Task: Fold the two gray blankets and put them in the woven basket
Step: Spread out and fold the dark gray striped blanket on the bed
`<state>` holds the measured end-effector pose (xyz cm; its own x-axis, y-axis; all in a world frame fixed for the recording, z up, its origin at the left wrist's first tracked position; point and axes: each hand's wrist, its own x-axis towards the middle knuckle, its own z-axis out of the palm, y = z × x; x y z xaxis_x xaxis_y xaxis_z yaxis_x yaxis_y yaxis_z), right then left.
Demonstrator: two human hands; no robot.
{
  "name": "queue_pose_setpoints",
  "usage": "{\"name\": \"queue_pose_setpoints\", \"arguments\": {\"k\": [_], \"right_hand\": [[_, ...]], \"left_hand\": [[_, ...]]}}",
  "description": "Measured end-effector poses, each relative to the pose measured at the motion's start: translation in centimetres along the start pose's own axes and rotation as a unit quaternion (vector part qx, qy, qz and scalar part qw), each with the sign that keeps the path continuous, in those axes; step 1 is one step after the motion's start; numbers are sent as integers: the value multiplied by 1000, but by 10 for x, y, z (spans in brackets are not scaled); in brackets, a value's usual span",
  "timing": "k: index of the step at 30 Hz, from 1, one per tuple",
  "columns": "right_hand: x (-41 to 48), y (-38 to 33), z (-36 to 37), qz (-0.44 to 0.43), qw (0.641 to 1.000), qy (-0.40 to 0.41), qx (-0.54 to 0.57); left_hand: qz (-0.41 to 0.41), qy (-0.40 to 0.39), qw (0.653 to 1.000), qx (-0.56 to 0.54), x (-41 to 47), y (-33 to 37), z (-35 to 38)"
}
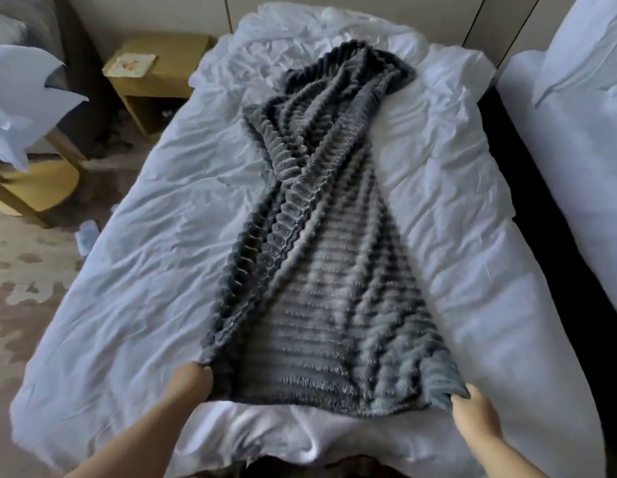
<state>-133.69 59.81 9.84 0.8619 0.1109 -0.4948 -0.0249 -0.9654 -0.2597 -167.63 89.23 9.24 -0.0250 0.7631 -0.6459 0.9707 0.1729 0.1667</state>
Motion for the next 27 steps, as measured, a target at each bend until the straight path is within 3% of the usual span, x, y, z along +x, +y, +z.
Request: {"name": "queue_pose_setpoints", "arguments": {"k": [4,7,9,10,12,14,15,16,18,21,23,25,27], "right_hand": [[8,-34,-4,18,984,62,163],[24,-57,-21,34,930,143,337],[33,-77,-35,18,896,177,408],[37,-82,-37,10,902,162,399],[40,-87,-32,-8,959,36,282],[36,-86,-20,10,978,-162,129],[35,-86,-15,30,970,-235,55],[35,-88,-12,40,960,-275,-24],[44,-100,-12,31,952,-284,-112],[70,-124,-7,40,976,-209,-35],[83,-141,-3,17,989,-144,-4],[88,-151,11,11,987,-159,-21],[91,-144,38,30,976,-212,-38]], "left_hand": [[6,34,987,-156,-5,33,3],[7,153,926,-346,7,44,-15],[-45,208,896,-391,15,45,-30],[-64,175,918,-350,18,42,-35],[-97,13,977,-191,24,30,-31],[-152,-170,971,-68,25,25,-28],[-154,-208,965,-35,28,28,-29],[-136,-204,969,-21,32,36,-33],[-59,-79,995,-26,51,54,-38],[20,35,999,-20,73,95,-48],[44,27,999,-12,86,119,-39],[13,5,999,-33,94,133,-16],[21,-51,998,13,100,139,21]]}}
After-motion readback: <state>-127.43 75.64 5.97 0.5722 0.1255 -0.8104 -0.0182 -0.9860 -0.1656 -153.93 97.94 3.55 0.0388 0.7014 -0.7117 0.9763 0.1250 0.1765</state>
